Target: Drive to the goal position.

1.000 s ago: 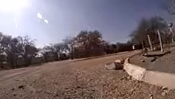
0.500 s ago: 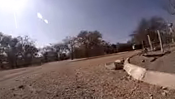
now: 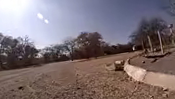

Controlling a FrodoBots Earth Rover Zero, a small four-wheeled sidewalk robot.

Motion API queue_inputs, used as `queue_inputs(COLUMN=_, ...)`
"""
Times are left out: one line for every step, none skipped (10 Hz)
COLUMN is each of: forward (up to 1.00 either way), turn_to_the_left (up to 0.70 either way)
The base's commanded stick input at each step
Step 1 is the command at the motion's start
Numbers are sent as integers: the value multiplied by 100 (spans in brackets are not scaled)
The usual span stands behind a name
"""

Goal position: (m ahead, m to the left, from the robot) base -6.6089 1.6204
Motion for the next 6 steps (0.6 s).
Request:
queue_inputs(forward=50, turn_to_the_left=50)
queue_inputs(forward=50, turn_to_the_left=50)
queue_inputs(forward=50, turn_to_the_left=50)
queue_inputs(forward=50, turn_to_the_left=50)
queue_inputs(forward=50, turn_to_the_left=50)
queue_inputs(forward=50, turn_to_the_left=50)
